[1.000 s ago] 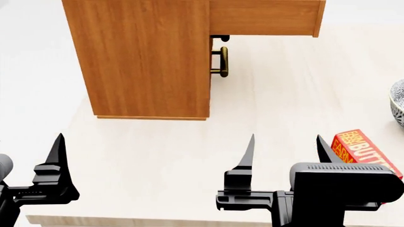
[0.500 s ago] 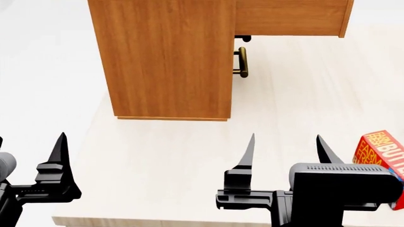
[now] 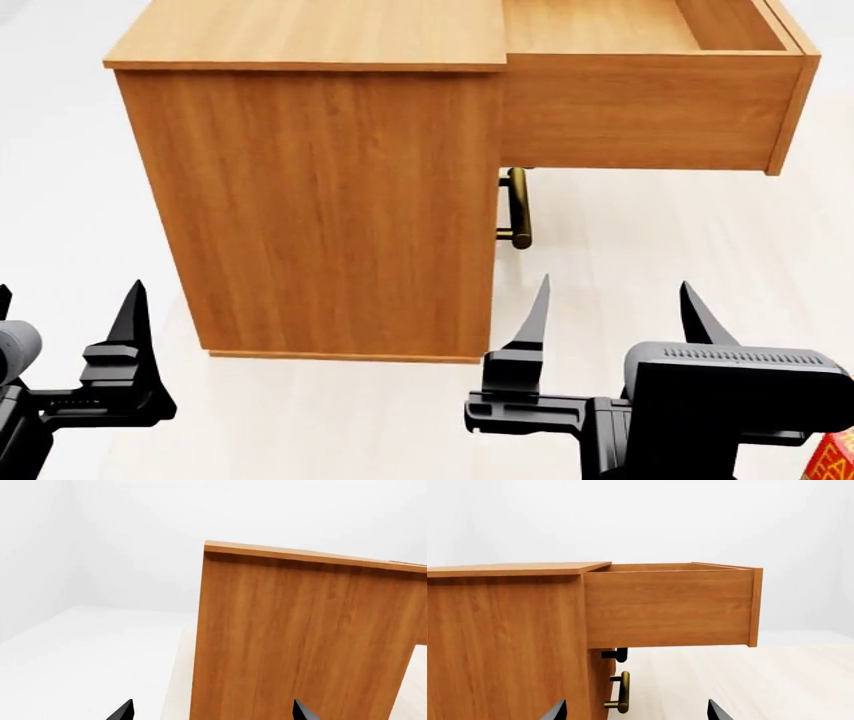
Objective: Close the top drawer of the cabinet.
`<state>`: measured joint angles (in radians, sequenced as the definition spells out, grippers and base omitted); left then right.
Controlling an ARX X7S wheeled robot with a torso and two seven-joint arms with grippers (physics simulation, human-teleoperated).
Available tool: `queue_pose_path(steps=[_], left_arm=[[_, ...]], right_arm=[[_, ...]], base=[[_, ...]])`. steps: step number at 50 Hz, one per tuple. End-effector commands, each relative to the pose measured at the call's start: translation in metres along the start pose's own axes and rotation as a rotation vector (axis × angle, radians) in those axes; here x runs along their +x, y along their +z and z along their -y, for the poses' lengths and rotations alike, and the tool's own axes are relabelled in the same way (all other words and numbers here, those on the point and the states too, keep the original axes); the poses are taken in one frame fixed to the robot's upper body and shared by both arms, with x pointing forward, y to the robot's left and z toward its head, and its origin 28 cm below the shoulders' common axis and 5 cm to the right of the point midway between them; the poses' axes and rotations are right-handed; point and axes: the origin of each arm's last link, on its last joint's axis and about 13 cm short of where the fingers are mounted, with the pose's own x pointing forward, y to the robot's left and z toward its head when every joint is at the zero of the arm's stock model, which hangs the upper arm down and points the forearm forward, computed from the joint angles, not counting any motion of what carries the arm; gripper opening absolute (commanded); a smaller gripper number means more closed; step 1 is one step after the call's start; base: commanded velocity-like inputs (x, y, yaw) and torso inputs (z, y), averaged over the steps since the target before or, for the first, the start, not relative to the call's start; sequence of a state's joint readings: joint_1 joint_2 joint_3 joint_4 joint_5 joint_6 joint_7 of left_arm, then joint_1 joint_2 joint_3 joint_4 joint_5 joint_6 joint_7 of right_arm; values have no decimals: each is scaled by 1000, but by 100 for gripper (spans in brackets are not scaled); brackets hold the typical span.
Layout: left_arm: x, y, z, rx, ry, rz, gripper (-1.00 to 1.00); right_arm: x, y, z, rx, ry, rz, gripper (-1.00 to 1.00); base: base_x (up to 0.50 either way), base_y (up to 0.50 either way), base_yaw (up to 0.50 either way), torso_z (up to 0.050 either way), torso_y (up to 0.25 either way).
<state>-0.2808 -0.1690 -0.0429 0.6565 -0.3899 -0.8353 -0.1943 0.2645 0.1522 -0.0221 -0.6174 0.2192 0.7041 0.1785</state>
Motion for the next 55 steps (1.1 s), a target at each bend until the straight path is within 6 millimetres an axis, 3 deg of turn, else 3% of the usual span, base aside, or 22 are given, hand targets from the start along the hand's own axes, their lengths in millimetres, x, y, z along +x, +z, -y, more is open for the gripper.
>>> queue_pose_path(steps=[1,8,9,10,22,29,38,49,50,51,55], left_arm=[[0,0,0,0,-1,0,100],[0,0,0,1,0,1,100],[6,-31,2,37,40,-47,100],[6,-31,2,37,39,-35,100],[7,-36,0,51,53,-27,100],[8,-38,-2,47,58,-27,100],[5,-38,-4,47,69,-26,100],[-2,-39,-5,53,74,-29,100],[-3,-39,-4,52,70,-28,100],[-3,-39,-4,52,70,-28,100],[-6,-39,-4,52,68,-30,100]], right_arm=[[1,0,0,1,-3,4,100],[1,-2,-1,-13,-3,-1,100],[6,-17,57,-172,-357,23,100],[13,-38,66,-173,-385,-36,100],[21,-52,105,-272,-570,-94,100],[41,-41,129,-371,-680,-75,100],[98,-29,140,-460,-687,-45,100],[153,-29,146,-508,-688,-69,100],[162,-22,147,-529,-714,-53,100],[159,-30,149,-522,-726,-111,100],[162,-27,145,-569,-769,-124,100]], base=[[500,0,0,0,0],[500,0,0,0,0],[0,0,0,0,15],[0,0,0,0,0],[0,0,0,0,0],[0,0,0,0,0],[0,0,0,0,0],[0,0,0,0,0],[0,0,0,0,0],[0,0,0,0,0],[0,0,0,0,0]])
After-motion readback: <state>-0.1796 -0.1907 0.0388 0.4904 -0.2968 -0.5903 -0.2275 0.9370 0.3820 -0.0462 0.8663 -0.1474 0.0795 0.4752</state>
